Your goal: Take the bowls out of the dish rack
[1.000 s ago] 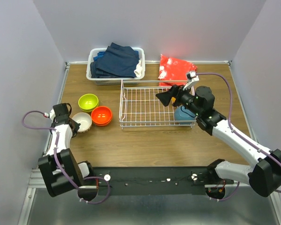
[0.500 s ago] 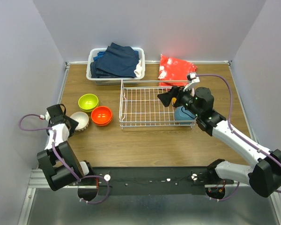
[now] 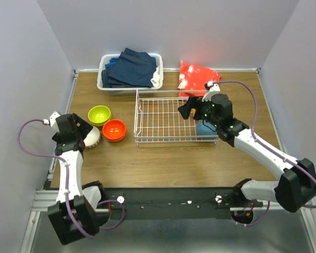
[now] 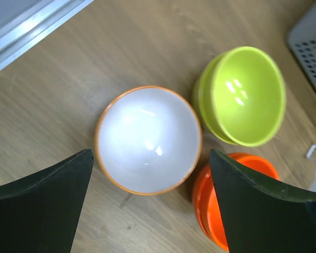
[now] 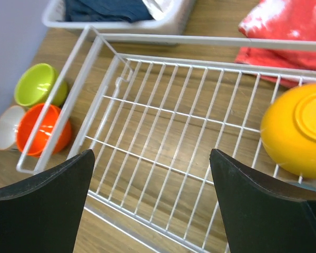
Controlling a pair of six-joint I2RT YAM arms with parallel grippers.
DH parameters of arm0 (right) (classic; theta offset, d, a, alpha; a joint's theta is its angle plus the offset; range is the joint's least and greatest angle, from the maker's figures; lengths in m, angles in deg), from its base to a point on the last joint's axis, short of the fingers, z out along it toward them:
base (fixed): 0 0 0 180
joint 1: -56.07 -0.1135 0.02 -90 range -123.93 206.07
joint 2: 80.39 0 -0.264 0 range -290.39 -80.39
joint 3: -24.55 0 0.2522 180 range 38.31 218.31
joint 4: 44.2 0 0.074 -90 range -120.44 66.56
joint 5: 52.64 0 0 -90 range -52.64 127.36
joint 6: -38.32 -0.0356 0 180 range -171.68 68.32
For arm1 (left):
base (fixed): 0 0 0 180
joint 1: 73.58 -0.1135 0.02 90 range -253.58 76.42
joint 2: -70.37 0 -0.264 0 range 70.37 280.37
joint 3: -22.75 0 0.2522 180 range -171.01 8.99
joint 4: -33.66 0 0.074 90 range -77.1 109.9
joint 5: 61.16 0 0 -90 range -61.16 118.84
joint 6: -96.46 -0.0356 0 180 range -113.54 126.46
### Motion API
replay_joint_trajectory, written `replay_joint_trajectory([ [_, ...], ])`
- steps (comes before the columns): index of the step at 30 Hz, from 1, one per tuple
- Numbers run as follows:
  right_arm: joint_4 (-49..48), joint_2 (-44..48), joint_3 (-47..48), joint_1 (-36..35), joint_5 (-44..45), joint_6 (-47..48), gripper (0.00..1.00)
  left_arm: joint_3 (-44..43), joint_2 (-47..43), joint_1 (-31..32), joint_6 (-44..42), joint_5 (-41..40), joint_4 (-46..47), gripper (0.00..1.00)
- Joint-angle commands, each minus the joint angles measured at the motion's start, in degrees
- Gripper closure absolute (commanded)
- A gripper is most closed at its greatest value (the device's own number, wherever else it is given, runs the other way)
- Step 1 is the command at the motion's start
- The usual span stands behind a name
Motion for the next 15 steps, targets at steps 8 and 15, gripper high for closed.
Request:
replay_joint_trajectory([
  [8, 20.08, -9.72, 10.46, -0.02, 13.24, 3.86, 0.02, -6.95, -11.51, 20.12, -15.47, -8.03, -0.45, 0.01],
  [15, 23.34, -14.81, 15.03, -0.02, 18.52, 11.07, 0.02, -4.84, -17.40, 29.09, -19.08, -7.58, 1.75, 0.01],
])
